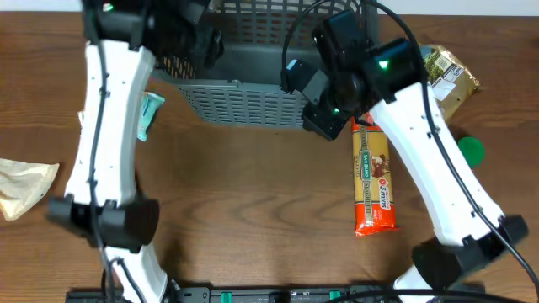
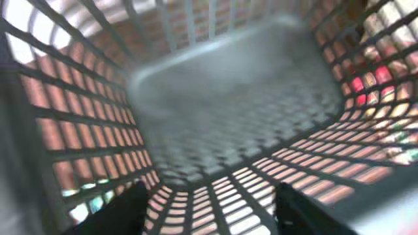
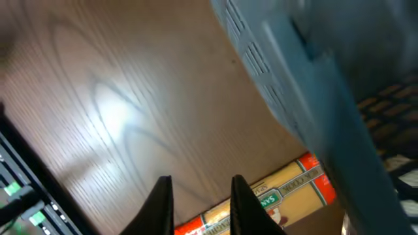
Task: Pack container
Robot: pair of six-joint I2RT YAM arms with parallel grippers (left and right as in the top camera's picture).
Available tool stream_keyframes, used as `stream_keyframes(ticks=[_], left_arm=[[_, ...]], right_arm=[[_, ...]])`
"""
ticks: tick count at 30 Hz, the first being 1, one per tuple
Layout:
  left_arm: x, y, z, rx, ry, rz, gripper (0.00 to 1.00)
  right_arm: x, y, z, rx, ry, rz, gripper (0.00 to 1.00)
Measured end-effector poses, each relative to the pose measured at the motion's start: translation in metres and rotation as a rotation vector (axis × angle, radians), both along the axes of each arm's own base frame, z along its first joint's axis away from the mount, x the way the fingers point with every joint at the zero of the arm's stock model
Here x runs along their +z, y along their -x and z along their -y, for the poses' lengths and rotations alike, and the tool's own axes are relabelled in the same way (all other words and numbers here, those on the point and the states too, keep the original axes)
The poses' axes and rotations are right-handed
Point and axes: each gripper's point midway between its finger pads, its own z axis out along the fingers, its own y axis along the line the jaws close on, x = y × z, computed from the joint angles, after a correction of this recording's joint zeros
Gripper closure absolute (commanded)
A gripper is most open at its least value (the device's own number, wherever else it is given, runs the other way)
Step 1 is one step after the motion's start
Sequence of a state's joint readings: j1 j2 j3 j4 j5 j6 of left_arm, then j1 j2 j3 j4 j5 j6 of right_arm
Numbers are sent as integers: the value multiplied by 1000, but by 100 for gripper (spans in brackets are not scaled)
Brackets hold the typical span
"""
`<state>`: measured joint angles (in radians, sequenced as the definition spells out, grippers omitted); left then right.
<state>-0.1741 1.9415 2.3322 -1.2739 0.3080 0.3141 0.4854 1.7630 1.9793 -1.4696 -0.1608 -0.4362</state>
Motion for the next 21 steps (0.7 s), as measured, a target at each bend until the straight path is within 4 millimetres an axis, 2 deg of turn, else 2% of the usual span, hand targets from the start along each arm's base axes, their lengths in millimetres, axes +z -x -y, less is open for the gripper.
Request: stream_keyframes(ticks=[4,5,6,7,11,13,16,19,21], left_arm=[[41,22,-8,13,-3,95,16],[48,28,-11,22,-7,110,13],[56,36,-16,34,-22,122,10],[61,43,-19,45,-31,128,7],[77,76,-44,148,-90,133,1],[82,92,-58,221,-119,122,0],[85,113,-83,373,-158,102,1],[91,128,-103,516,-166,99,2],[95,134,-114,585,-160,109,1]], right_arm=[[29,9,-1,3,-51,85,50],[38,11,-1,6,-64,112,36],[50,15,1,-4,-87,143,7],[59,16,2,-2,-100,175,1],[106,16,12,-87,-187,337,1],[131,11,27,-209,-225,424,1],[161,-1,75,-503,-260,534,1],[181,-7,142,-854,-283,611,1],[191,-7,195,-1110,-314,650,1]])
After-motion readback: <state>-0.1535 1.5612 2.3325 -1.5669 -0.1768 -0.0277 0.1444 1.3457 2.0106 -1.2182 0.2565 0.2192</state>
